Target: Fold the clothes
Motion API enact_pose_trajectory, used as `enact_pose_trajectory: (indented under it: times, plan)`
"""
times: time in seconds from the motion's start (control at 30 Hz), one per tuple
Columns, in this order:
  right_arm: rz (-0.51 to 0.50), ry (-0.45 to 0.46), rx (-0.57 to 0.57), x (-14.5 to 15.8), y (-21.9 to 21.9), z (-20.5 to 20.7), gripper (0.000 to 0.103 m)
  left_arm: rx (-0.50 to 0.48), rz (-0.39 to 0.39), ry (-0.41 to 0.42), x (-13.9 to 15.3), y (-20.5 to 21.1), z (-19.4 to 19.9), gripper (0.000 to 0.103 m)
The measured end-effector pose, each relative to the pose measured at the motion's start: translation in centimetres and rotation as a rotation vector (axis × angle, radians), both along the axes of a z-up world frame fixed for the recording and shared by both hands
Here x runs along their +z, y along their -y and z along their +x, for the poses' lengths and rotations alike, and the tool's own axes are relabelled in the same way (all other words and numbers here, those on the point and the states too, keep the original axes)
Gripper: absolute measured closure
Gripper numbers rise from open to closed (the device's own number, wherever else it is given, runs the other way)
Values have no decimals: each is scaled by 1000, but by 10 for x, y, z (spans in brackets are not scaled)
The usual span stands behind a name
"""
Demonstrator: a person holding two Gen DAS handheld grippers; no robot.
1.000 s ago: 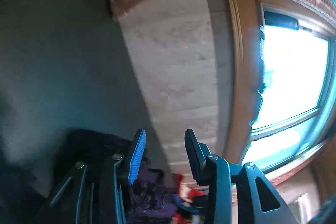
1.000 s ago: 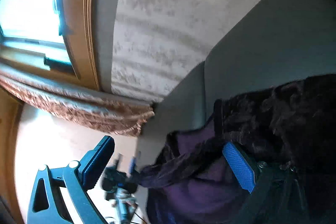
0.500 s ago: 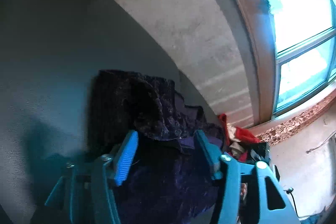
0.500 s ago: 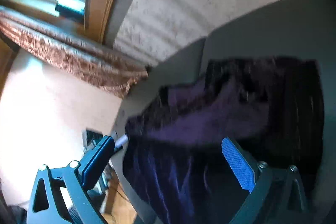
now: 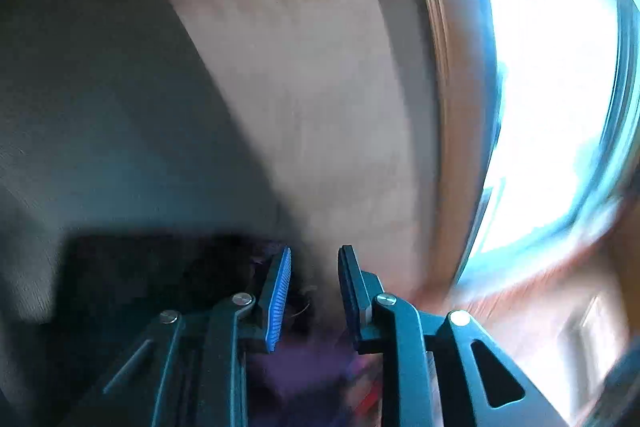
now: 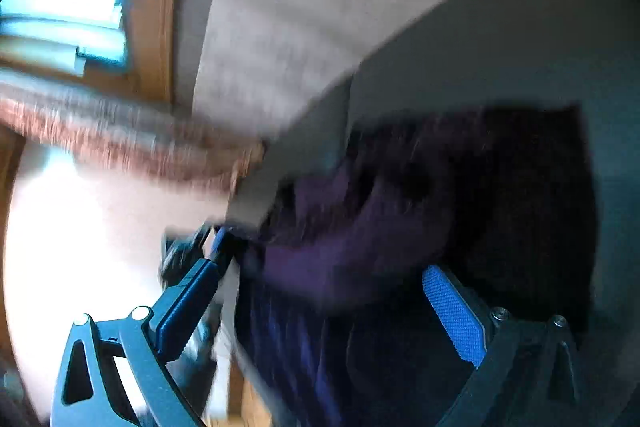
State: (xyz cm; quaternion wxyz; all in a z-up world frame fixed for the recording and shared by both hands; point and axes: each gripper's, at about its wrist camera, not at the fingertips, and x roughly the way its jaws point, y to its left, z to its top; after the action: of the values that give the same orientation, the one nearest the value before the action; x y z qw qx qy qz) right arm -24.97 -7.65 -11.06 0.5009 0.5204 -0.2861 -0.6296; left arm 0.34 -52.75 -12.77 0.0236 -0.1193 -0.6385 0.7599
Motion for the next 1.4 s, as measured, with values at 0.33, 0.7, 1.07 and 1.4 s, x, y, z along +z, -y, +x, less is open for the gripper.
enact_pose_trajectory:
  times: [0.33, 0.7, 1.07, 1.4]
  plan:
    - [201, -221, -108, 25, -33, -21, 0, 52, -108, 225, -7, 8, 58, 66]
    - [809, -757, 80, 23, 18, 14, 33, -348, -559, 411, 22, -87, -8, 65]
    - [568, -449, -189, 30, 36, -73, 15, -192, -620, 440, 7, -94, 10, 62]
    - [594, -588, 68, 35, -3, -15, 45, -173, -792, 466, 24, -84, 22, 52]
